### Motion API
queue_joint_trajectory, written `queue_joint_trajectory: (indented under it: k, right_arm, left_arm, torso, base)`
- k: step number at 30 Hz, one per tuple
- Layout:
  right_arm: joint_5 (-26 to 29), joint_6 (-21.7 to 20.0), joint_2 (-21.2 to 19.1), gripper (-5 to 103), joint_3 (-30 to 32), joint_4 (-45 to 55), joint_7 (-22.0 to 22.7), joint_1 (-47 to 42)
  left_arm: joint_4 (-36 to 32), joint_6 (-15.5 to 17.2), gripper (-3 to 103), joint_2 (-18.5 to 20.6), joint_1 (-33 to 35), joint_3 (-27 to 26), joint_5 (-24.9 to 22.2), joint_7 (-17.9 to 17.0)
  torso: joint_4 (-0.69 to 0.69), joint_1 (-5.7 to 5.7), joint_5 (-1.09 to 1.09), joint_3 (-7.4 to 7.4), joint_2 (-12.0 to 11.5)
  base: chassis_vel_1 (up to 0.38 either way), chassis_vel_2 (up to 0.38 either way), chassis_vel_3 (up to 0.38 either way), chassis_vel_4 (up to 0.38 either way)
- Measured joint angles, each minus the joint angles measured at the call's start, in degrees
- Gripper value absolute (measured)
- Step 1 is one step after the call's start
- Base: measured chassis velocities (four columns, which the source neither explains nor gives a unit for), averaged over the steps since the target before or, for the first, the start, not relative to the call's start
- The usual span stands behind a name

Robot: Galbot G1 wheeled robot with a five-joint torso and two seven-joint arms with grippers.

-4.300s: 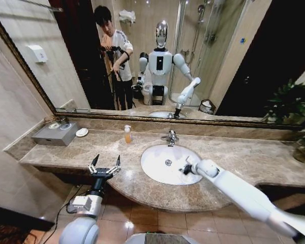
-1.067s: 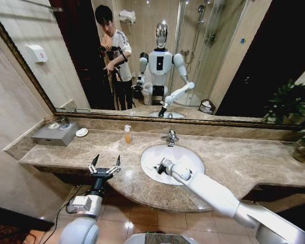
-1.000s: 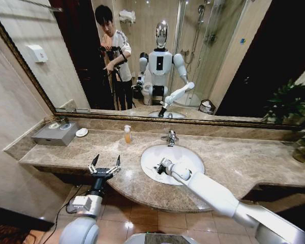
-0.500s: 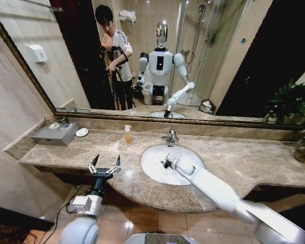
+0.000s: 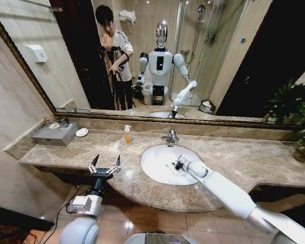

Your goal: Pick up the towel from the sink counter and wipe the mirror surface.

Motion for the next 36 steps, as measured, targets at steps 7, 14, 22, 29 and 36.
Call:
queue_joint_trajectory:
  k: [7,14,22,29,36]
  right_arm:
    - [-0.2,0.1,-6.0,13,0.9,8.5,0.0,-7.2]
    - [0.5,-0.1,-6.6,13,2.2,7.6,0.7,-6.3]
    - [1.8,0.3,-7.2,13,6.5,8.5,3.5,-5.7]
    - [6.0,-2.2,-15.5,13,10.6,26.4,6.8,-15.1]
    - [13.2,-3.5,-22.2,13,15.9,35.8,13.3,-18.1]
  left_arm:
    - [0.0,0.0,100,0.0,0.0,0.0,0.0,0.0]
    - [0.0,0.0,100,0.0,0.0,0.0,0.0,0.0]
    - [0.0,0.0,100,0.0,0.0,0.0,0.0,0.0]
    - [0.0,0.0,100,0.0,0.0,0.0,0.0,0.0]
    - [0.0,0.0,100,0.0,0.0,0.0,0.0,0.0]
  torso:
    - [-0.03,-0.01,-0.01,-0.01,0.0]
    - [0.00,-0.02,0.00,0.00,0.0]
    - [0.02,0.01,0.00,0.01,0.0]
    - [-0.03,-0.01,0.00,-0.01,0.0]
    - [0.01,-0.01,0.00,0.00,0.0]
  base:
    - [0.000,0.000,0.000,0.000]
    - [0.000,0.000,0.000,0.000]
    - [0.000,0.000,0.000,0.000]
    - [0.000,0.000,0.000,0.000]
    - [0.000,0.000,0.000,0.000]
